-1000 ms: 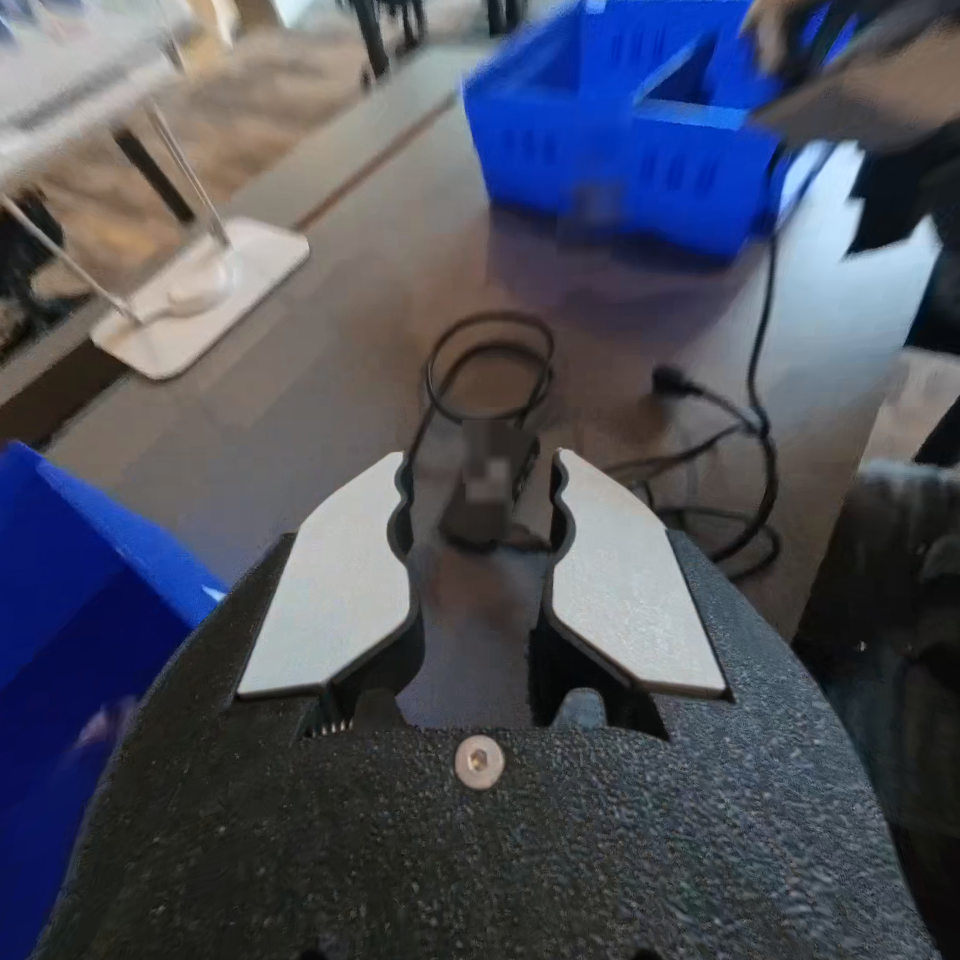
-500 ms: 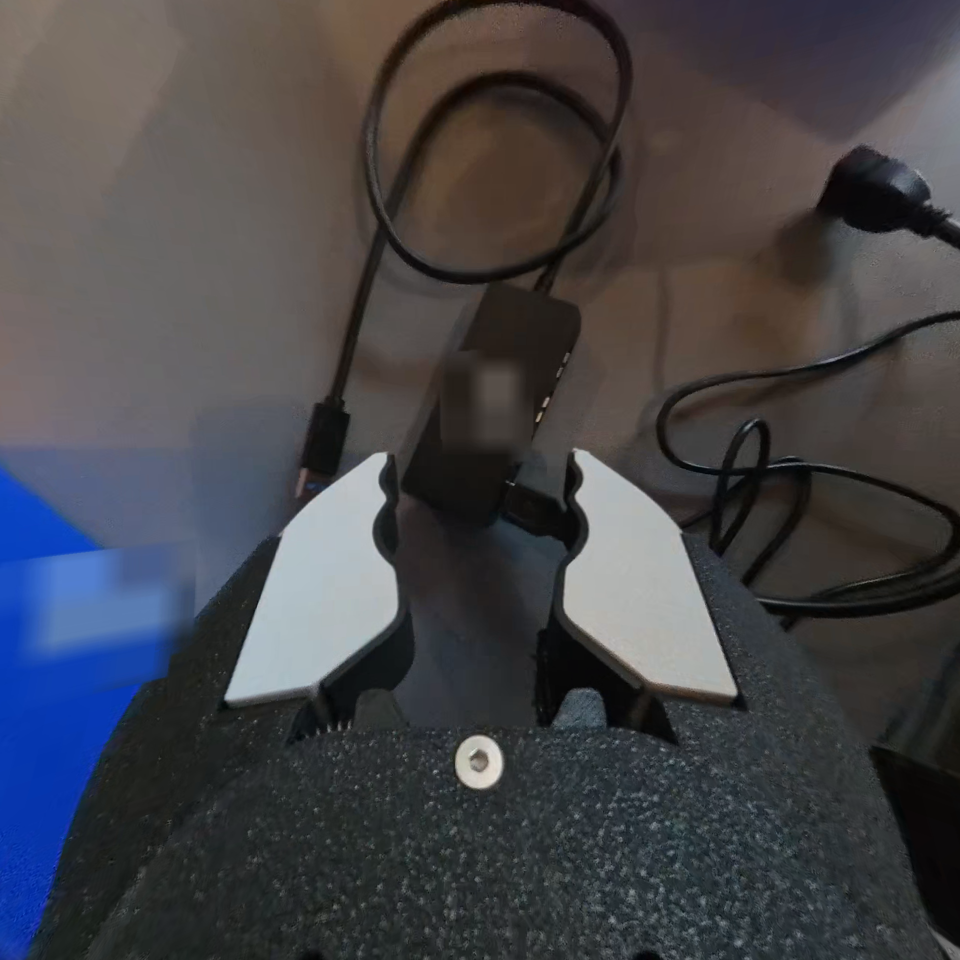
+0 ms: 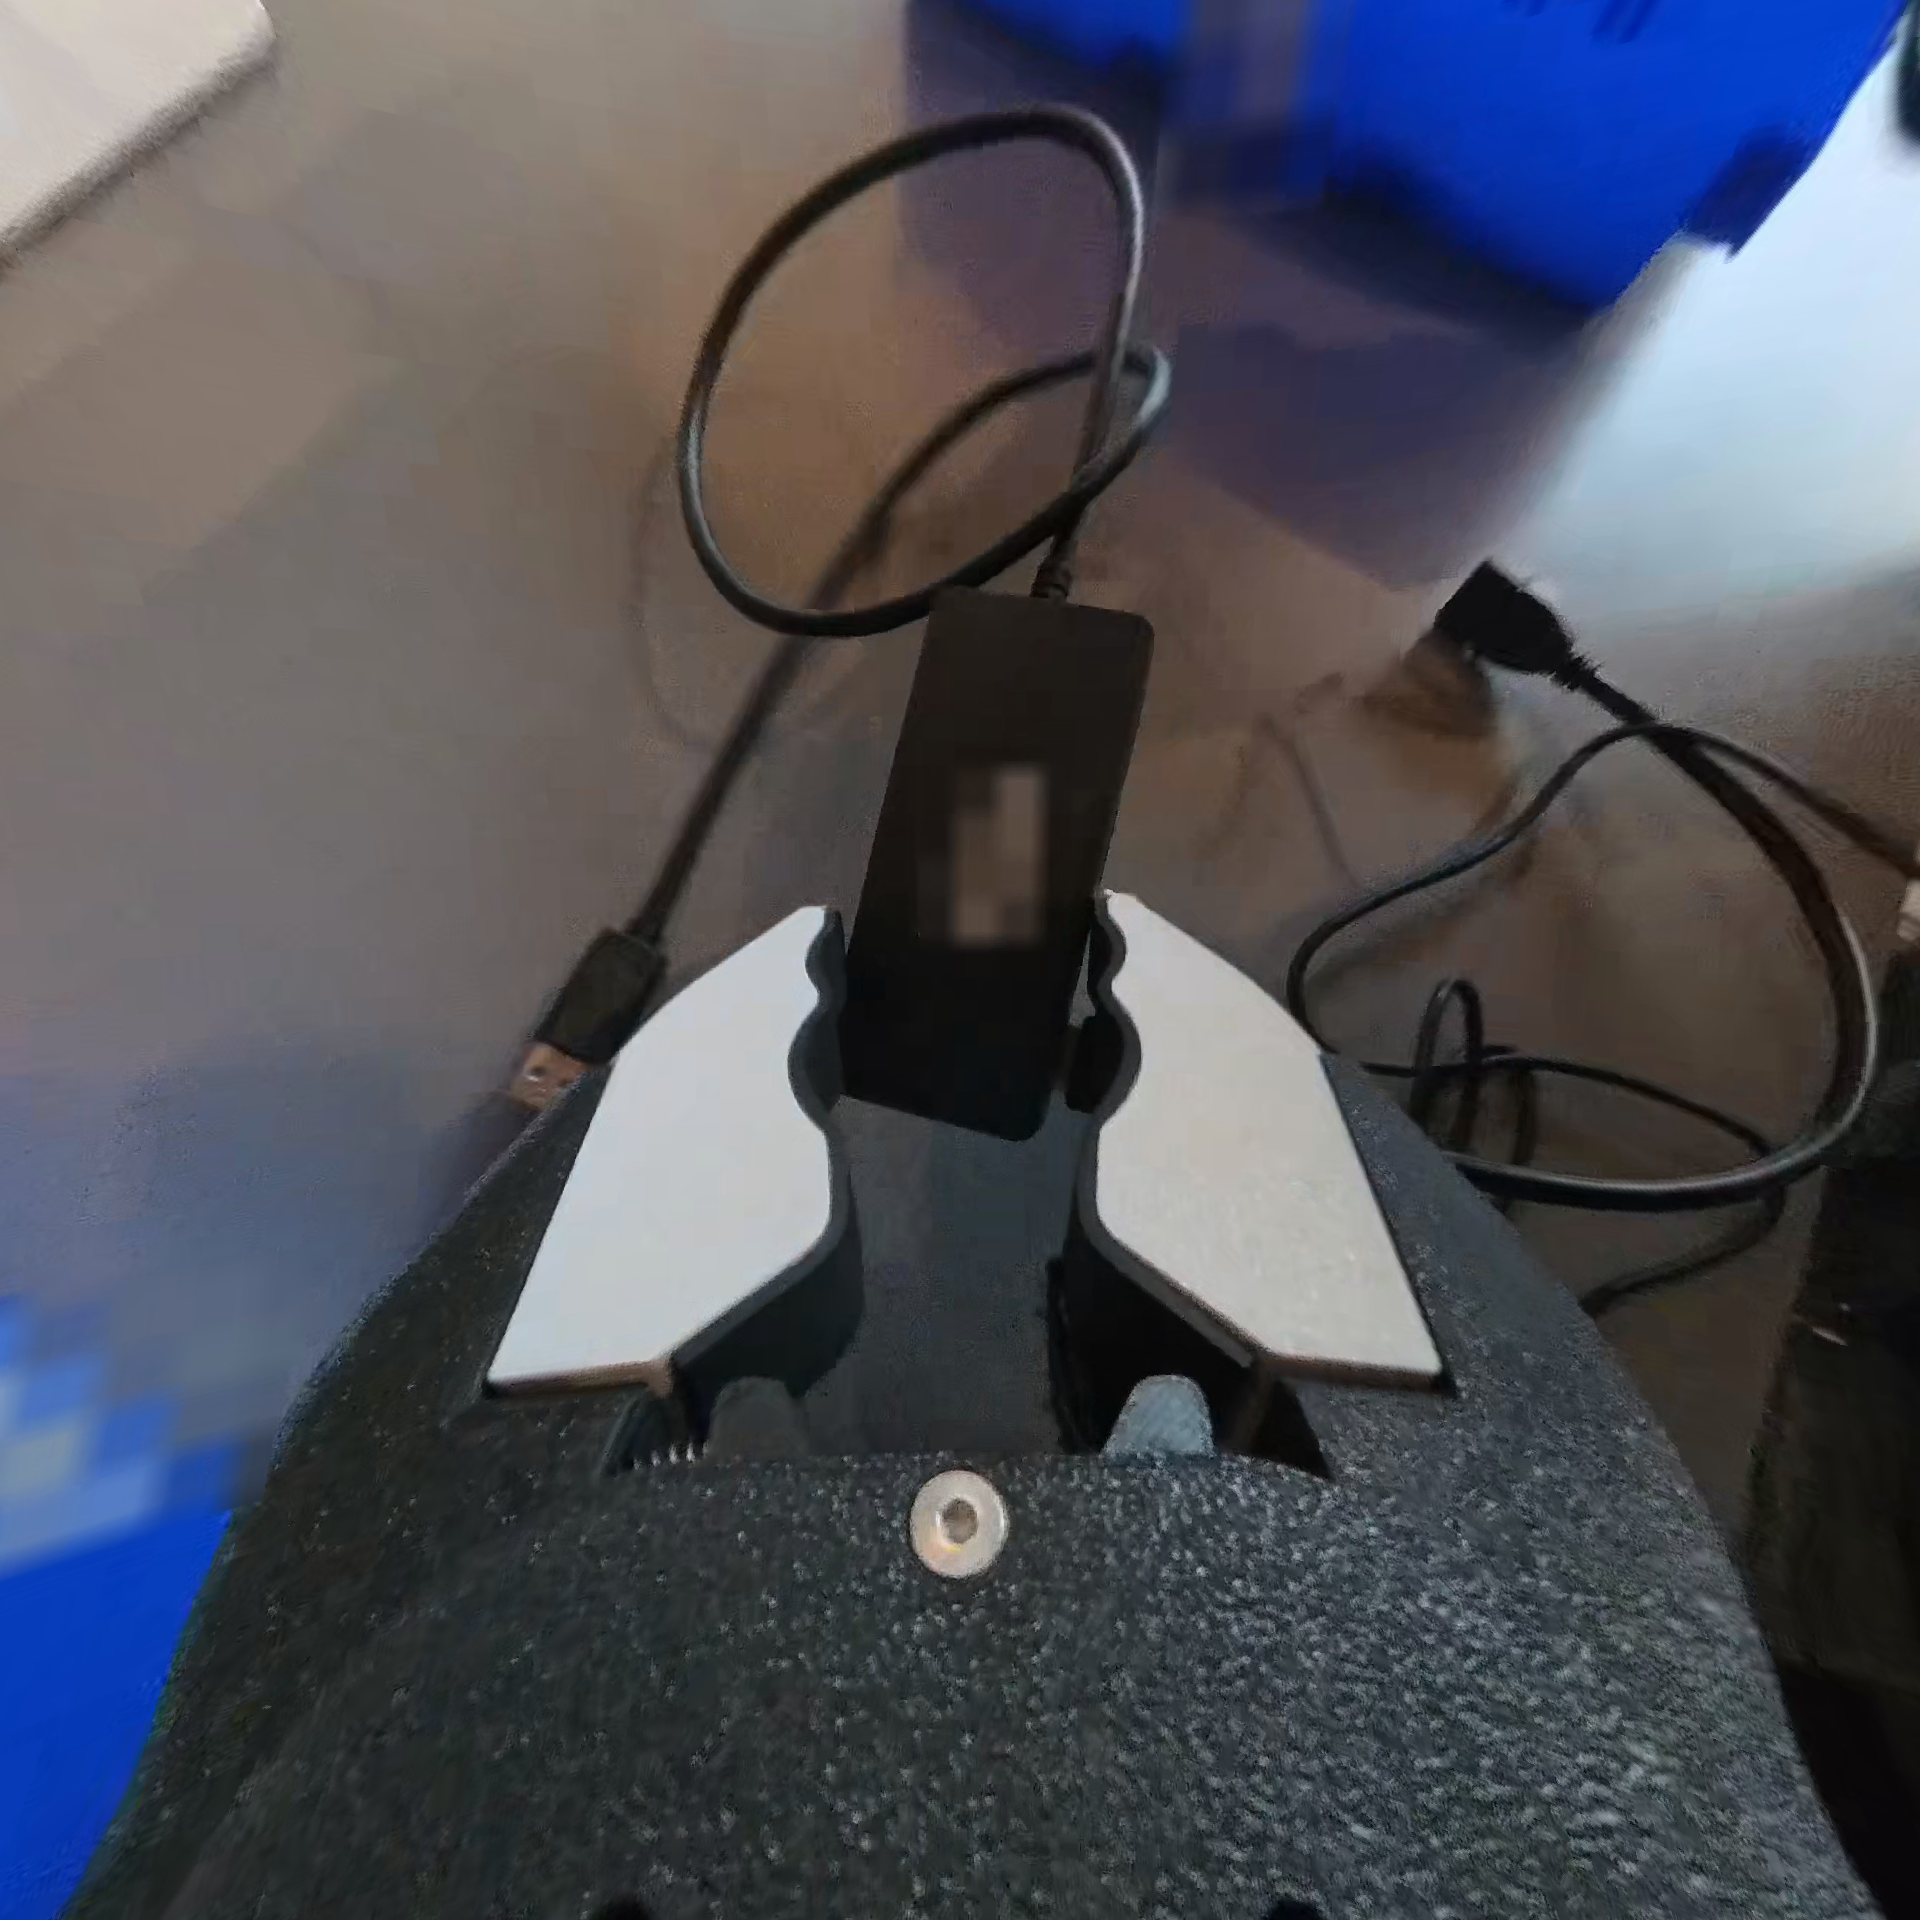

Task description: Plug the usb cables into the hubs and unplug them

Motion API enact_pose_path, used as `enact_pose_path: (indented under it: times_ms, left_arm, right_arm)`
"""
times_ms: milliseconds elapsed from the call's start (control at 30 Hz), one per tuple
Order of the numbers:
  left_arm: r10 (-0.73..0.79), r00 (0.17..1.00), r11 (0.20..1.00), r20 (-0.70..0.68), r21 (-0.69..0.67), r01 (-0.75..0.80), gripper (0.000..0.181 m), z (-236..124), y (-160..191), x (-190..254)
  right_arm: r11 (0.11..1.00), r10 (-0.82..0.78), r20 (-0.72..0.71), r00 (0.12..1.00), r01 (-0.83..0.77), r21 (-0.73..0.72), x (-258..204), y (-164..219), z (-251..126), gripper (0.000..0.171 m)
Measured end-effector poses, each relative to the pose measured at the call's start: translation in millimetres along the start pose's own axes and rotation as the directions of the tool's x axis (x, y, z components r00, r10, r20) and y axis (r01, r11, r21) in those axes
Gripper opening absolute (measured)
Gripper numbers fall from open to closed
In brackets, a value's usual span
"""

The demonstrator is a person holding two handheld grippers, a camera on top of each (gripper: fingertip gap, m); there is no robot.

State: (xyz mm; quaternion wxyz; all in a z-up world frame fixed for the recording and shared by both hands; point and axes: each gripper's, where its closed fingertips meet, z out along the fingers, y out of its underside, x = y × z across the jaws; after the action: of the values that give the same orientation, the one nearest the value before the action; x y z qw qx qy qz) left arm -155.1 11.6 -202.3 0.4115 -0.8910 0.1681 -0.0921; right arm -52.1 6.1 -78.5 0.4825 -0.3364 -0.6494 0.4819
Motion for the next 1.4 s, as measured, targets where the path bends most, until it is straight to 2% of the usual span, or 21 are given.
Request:
enact_pose_path:
  times_ms: [100,200,300,400,500,600,700,833,1000,1100,1233,1400]
  left_arm:
    - [0.074,0.993,0.993,0.088,0.087,-0.082,0.045,-18.0,-22.6,-1.5]
    - [0.170,0.962,0.972,0.214,0.123,-0.199,0.045,-31.3,-44.3,0.2]
    - [0.235,0.937,0.948,0.260,0.152,-0.280,0.045,-37.8,-62.4,14.4]
    - [0.294,0.915,0.929,0.277,0.143,-0.341,0.045,-34.4,-72.3,30.0]
    - [0.334,0.905,0.923,0.263,0.104,-0.371,0.045,-25.6,-69.5,38.0]
    - [0.305,0.914,0.932,0.269,0.111,-0.344,0.045,-25.6,-68.2,32.8]
    - [0.289,0.902,0.933,0.319,0.118,-0.341,0.045,-40.8,-66.5,17.4]
    - [0.259,0.885,0.925,0.386,0.164,-0.343,0.044,-66.6,-70.5,1.5]
    - [0.262,0.876,0.919,0.405,0.173,-0.355,0.044,-76.3,-72.4,0.1]
    - [0.273,0.879,0.925,0.390,0.144,-0.351,0.044,-72.2,-66.3,-1.1]
    - [0.282,0.886,0.928,0.369,0.130,-0.350,0.044,-62.5,-63.1,0.6]
    - [0.259,0.923,0.955,0.284,0.068,-0.289,0.044,-40.0,-46.6,4.4]
  right_arm:
    - [0.916,0.363,0.179,0.915,-0.385,0.113,-3.8,-0.9,5.3,0.015]
    - [0.765,0.565,0.311,0.764,-0.626,0.151,-5.0,-2.5,10.4,0.015]
    - [0.616,0.674,0.372,0.639,-0.763,0.195,0.7,-5.2,15.3,0.014]
    - [0.537,0.714,0.396,0.577,-0.815,0.218,4.5,-7.0,16.7,0.014]
    - [0.546,0.715,0.390,0.581,-0.811,0.208,2.6,-7.0,17.7,0.015]
    - [0.620,0.704,0.312,0.638,-0.766,0.169,4.4,3.0,18.6,0.014]
    - [0.678,0.696,0.214,0.685,-0.726,0.115,11.0,13.8,13.9,0.014]
    - [0.671,0.725,0.148,0.673,-0.738,0.073,14.4,25.3,16.8,0.014]
    - [0.654,0.748,0.111,0.654,-0.755,0.049,16.1,39.1,20.0,0.014]
    - [0.677,0.729,0.111,0.676,-0.735,0.032,17.2,40.9,15.3,0.014]
    - [0.619,0.761,0.218,0.611,-0.784,0.040,11.4,28.0,10.9,0.014]
    - [0.664,0.737,0.179,0.652,-0.748,-0.013,10.7,34.4,6.8,0.014]
